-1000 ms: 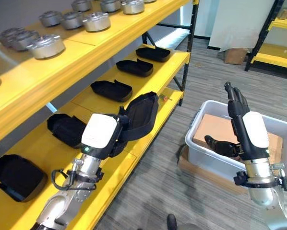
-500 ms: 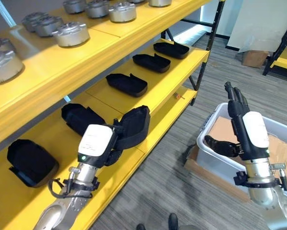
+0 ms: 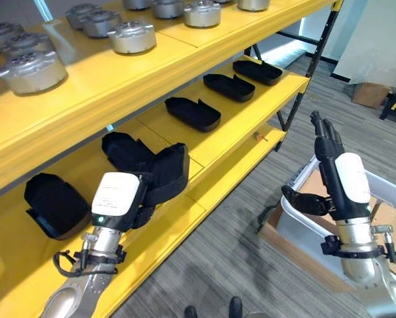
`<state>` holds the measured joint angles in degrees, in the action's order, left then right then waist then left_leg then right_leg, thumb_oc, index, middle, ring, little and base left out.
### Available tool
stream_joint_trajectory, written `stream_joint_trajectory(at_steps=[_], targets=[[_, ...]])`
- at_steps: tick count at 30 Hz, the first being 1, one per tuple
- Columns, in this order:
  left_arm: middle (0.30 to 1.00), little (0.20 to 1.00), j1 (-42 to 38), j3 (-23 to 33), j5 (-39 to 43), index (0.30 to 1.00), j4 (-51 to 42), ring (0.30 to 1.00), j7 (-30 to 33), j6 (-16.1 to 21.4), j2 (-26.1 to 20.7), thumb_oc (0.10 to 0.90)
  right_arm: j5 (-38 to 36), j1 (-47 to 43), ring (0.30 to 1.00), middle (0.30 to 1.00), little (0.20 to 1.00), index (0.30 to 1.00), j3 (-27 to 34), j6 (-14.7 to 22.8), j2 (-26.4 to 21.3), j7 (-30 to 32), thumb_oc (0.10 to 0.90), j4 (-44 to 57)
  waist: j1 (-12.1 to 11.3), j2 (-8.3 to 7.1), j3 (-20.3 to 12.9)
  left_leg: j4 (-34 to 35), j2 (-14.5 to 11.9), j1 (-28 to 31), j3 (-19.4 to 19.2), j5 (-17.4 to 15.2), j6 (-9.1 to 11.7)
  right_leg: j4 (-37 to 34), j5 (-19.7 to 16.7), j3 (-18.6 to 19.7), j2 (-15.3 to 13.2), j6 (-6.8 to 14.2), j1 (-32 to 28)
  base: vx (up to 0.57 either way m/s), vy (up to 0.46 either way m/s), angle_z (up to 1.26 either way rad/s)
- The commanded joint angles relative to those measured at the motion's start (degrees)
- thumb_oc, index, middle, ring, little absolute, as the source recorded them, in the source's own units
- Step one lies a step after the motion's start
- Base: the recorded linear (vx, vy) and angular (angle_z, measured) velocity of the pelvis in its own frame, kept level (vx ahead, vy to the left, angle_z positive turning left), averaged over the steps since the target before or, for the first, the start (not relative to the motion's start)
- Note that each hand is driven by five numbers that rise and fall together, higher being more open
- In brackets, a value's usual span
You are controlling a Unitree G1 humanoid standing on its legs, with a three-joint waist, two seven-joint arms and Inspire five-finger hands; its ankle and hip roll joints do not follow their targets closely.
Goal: Move parts from the plastic box to the shelf.
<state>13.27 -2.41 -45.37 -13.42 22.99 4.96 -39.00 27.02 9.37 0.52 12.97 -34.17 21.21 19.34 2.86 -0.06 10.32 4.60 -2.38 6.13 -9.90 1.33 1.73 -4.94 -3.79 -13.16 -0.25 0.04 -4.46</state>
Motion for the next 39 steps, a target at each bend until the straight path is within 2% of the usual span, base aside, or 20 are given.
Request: stream_joint_trajectory(at_steps=[1,12,14,15,16,18,19,20,21,22,24,25,27,29,30,31,33,35,38,39], targets=[[0.3,0.3,-5.87,8.65,-0.39,0.3,-2.68,0.3,6.98,-0.53,-0.61,0.4,1.04,-8.53,1.0,1.0,1.0,1.0,0.97,2.41,-0.03,2.61,0.9,2.63,-0.02,-2.55,-2.2,0.34,0.79,2.22,-1.47,-2.47,-0.28,0.18,4.13,-1.96,-2.74,4.41,-2.47,-0.02,-0.034,0.17],[0.3,0.3,-4.32,12.55,-1.98,0.3,-3.09,0.3,8.53,-2.39,-0.7,0.4,0.37,-11.25,1.0,1.0,1.0,1.0,-0.64,2.88,0.0,1.91,0.9,3.07,-2.4,-3.44,-1.87,-0.79,-0.1,1.21,0.9,-1.8,0.66,0.5,5.26,-4.87,-2.05,3.22,-3.23,-0.03,-0.057,0.18],[0.3,0.3,-4.06,13.39,-2.24,0.3,-3.32,0.3,9.06,-2.75,-0.77,0.4,0.18,-12.39,1.0,1.0,1.0,1.0,-1.2,3.18,-0.27,1.84,0.9,3.3,-3.56,-3.66,-1.27,-2.21,-0.37,0.2,1.95,-1.7,1.12,0.59,5.6,-6.15,-1.99,2.86,-3.5,-0.06,-0.083,0.19],[0.3,0.3,-4.06,13.45,-2.25,0.3,-3.39,0.3,9.03,-2.77,-0.78,0.4,0.18,-12.52,1.0,1.0,1.0,1.0,-1.22,3.21,-0.25,1.86,0.9,3.21,-3.33,-3.75,-1.28,-2.46,-0.33,-0.1,2.18,-1.69,1.13,0.56,5.57,-6.38,-2.04,2.84,-3.43,-0.08,-0.067,0.38],[0.3,0.3,-4.17,13.78,-2.55,0.3,-3.44,0.3,9.38,-2.89,-0.98,0.4,-0.11,-12.91,1.0,1.0,1.0,1.0,-1.46,3.42,-0.54,1.8,0.9,3.43,-4.37,-3.81,-0.65,-3.66,-0.27,-1.17,3.42,-1.83,1.44,0.75,6.09,-7.43,-1.96,2.54,-3.64,-0.07,-0.069,0.37],[0.3,0.3,-4.94,13.58,-2.45,0.3,-3.59,0.3,9.62,-2.87,-1.17,0.4,-0.25,-13.24,1.0,1.0,1.0,1.0,-1.22,3.71,-1.23,1.99,0.9,3.63,-5.03,-4.13,0.52,-7.25,0.1,-3.71,4.41,-2.1,1.72,1.21,6.02,-8.91,-2.67,2.31,-3.42,-0.21,-0.07,0.67],[0.3,0.3,-7.07,12.7,-2.2,0.3,-3.89,0.3,9.65,-2.53,-1.92,0.4,-0.16,-14.2,1.0,1.0,1.0,1.0,-0.79,3.95,-2.6,2.62,0.9,3.57,-4.83,-4.45,2.3,-13.34,-1.18,-7.93,2.32,-3.23,1.95,2.24,5.74,-11.72,-4.22,2.09,-1.47,-0.3,-0.016,0.99],[0.3,0.3,-7.85,12.69,-2.19,0.3,-4.52,0.3,10.07,-2.4,-2.43,0.4,0.34,-14.49,1.0,1.0,1.0,1.0,-0.71,3.64,-3.25,3.09,0.9,3.65,-4.36,-4.31,2.21,-14.43,-4.62,-7.42,0.59,-4.7,2.79,2.19,5.92,-12.05,-5.03,2.62,-0.57,-0.25,0.022,1.1],[0.3,0.3,-8.02,12.78,-2.07,0.3,-4.74,0.3,10.33,-2.15,-2.44,0.4,0.37,-14.45,1.0,1.0,1.0,1.0,-0.7,3.61,-3.29,3.31,0.9,3.59,-4.41,-4.08,1.97,-14.65,-6.58,-6.94,0.72,-4.92,3.44,1.94,5.73,-12.38,-5.13,2.72,-0.47,-0.05,0.025,0.94],[0.3,0.3,-8.0,12.78,-2.05,0.3,-4.76,0.3,10.34,-2.12,-2.43,0.4,0.39,-14.43,1.0,1.0,1.0,1.0,-0.7,3.62,-3.3,3.35,0.9,3.57,-4.38,-3.98,1.96,-14.65,-6.73,-6.94,0.81,-4.92,3.58,1.86,5.67,-12.44,-4.95,2.68,-0.53,-0.01,0.035,1.01],[0.3,0.3,-8.17,12.99,-1.15,0.3,-5.09,0.3,10.82,-1.9,-2.03,0.4,-0.17,-13.69,1.0,1.0,1.0,1.0,-0.09,3.6,-3.07,3.52,0.9,3.59,-4.0,-3.75,1.43,-13.57,-10.2,-5.47,1.05,-3.46,4.71,1.65,5.25,-13.48,-5.55,3.12,-0.65,-0.02,0.128,0.63],[0.3,0.3,-8.35,13.26,0.4,0.3,-5.34,0.3,11.69,-1.74,-1.77,0.4,-1.29,-13.23,1.0,1.0,1.0,1.0,0.02,3.8,-3.36,4.08,0.9,3.6,-3.2,-2.84,0.98,-10.92,-16.26,-4.23,0.83,2.42,6.99,2.29,5.37,-14.85,-6.33,3.44,-0.01,-0.05,0.215,0.38],[0.3,0.3,-8.6,13.43,0.99,0.3,-5.3,0.3,12.34,-1.71,-1.79,0.4,-1.79,-12.95,1.0,1.0,1.0,1.0,0.06,3.59,-3.74,4.48,0.9,3.28,-2.8,-2.04,0.41,-8.63,-19.54,-3.47,0.56,7.04,8.11,2.48,5.5,-15.85,-7.01,3.87,0.33,-0.05,0.241,0.55],[0.3,0.3,-8.57,13.21,1.98,0.3,-5.24,0.3,12.81,-1.52,-1.46,0.4,-1.88,-12.93,1.0,1.0,1.0,1.0,0.09,3.57,-4.16,5.3,0.9,2.78,-2.74,-0.98,-0.33,-5.61,-22.29,-2.99,2.65,12.18,10.13,2.71,5.63,-16.16,-7.5,4.39,0.53,-0.01,0.205,0.43],[0.3,0.3,-8.57,13.15,2.03,0.3,-5.22,0.3,12.87,-1.51,-1.39,0.4,-1.85,-12.91,1.0,1.0,1.0,1.0,0.07,3.61,-4.28,5.41,0.9,2.69,-2.56,-0.78,-0.39,-5.21,-22.43,-3.03,2.91,12.65,10.31,2.8,5.66,-16.36,-7.35,4.34,0.6,0.03,0.233,0.2],[0.3,0.3,-8.43,13.42,2.21,0.3,-4.94,0.3,13.35,-1.69,-1.44,0.4,-2.01,-13.25,1.0,1.0,1.0,1.0,-0.04,3.47,-4.46,5.91,0.9,2.25,-3.01,0.16,-1.0,-3.34,-21.95,-2.62,5.92,12.48,10.72,3.29,5.49,-15.69,-8.03,4.99,0.52,0.02,0.256,0.06],[0.3,0.3,-8.51,13.7,1.92,0.3,-5.09,0.3,13.47,-1.81,-1.33,0.4,-1.88,-13.33,1.0,1.0,1.0,1.0,0.13,3.56,-4.73,5.95,0.9,2.17,-2.68,0.63,-1.3,-3.02,-21.39,-2.67,5.91,11.59,10.99,3.86,5.14,-15.82,-8.77,5.38,0.34,0.03,0.265,0.4],[0.3,0.3,-8.97,13.28,2.53,0.3,-5.46,0.3,13.47,-1.73,-1.56,0.4,-1.28,-13.49,1.0,1.0,1.0,1.0,-0.09,3.01,-4.14,6.01,0.9,2.11,-2.98,1.01,-1.97,-3.11,-18.13,-2.15,5.53,4.38,9.59,6.3,4.84,-15.5,-11.65,6.01,-0.81,0.08,0.368,0.64],[0.3,0.3,-9.66,12.86,2.63,0.3,-5.72,0.3,13.76,-1.47,-2.54,0.4,-1.22,-13.8,1.0,1.0,1.0,1.0,-0.39,2.48,-2.94,5.57,0.9,2.15,-3.44,0.58,-2.1,-2.31,-14.8,-0.53,5.39,0.93,7.89,8.58,4.44,-15.85,-14.6,7.45,-1.22,0.06,0.309,0.33],[0.3,0.3,-9.65,13.34,2.85,0.3,-5.74,0.3,13.97,-1.46,-3.18,0.4,-0.88,-14.06,1.0,1.0,1.0,1.0,-0.65,2.1,-2.32,5.27,0.9,2.09,-3.77,-0.1,-2.2,-1.73,-12.7,0.39,4.96,-0.28,6.85,9.75,4.1,-15.78,-16.47,8.49,-1.23,0.05,0.311,0.17]])
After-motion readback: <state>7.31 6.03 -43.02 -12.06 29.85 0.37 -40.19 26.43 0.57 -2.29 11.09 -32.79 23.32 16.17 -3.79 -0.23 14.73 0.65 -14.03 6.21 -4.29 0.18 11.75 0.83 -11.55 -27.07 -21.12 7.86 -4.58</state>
